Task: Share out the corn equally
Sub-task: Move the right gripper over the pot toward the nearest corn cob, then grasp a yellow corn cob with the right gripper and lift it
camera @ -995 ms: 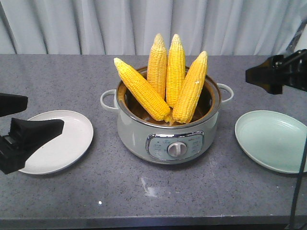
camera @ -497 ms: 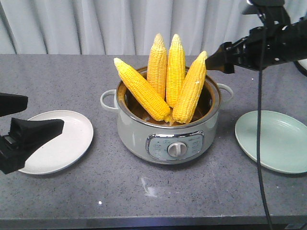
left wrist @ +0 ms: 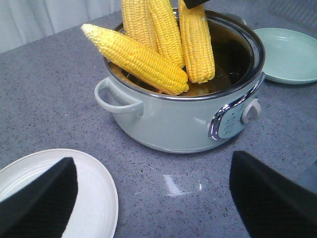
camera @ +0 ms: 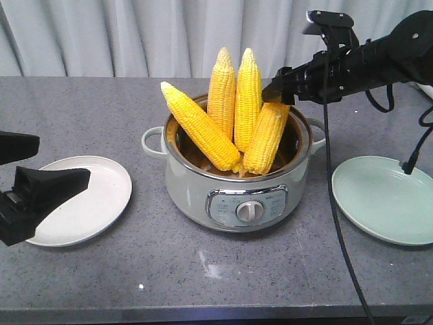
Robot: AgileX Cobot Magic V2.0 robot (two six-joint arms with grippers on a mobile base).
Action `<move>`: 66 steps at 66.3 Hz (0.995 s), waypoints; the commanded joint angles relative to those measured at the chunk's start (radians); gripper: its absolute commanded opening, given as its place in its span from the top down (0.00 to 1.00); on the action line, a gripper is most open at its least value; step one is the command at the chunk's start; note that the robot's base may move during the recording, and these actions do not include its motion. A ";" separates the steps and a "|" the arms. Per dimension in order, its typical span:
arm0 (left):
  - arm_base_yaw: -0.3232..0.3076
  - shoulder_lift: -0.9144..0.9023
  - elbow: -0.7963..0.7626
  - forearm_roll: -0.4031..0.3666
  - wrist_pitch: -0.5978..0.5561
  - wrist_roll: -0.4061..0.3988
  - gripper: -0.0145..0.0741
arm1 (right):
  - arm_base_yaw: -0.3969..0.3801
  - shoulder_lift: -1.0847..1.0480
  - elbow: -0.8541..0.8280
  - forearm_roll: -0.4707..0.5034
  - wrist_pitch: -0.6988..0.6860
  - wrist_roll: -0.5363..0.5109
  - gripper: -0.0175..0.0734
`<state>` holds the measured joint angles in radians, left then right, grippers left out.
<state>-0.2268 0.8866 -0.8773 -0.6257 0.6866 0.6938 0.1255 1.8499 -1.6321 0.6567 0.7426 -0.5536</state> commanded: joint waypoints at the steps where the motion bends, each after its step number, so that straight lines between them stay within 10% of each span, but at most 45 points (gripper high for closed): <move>1: -0.007 -0.006 -0.032 -0.042 -0.060 0.002 0.17 | 0.000 -0.037 -0.036 0.089 -0.049 -0.050 0.19; 36: -0.007 -0.006 -0.032 -0.042 -0.060 0.002 0.17 | 0.000 -0.046 -0.036 0.145 -0.010 -0.113 0.56; 66: -0.007 -0.006 -0.032 -0.042 -0.060 0.002 0.17 | -0.001 -0.270 -0.036 0.135 -0.053 -0.113 0.58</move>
<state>-0.2268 0.8866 -0.8773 -0.6257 0.6866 0.6946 0.1255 1.6855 -1.6321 0.7638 0.7575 -0.6548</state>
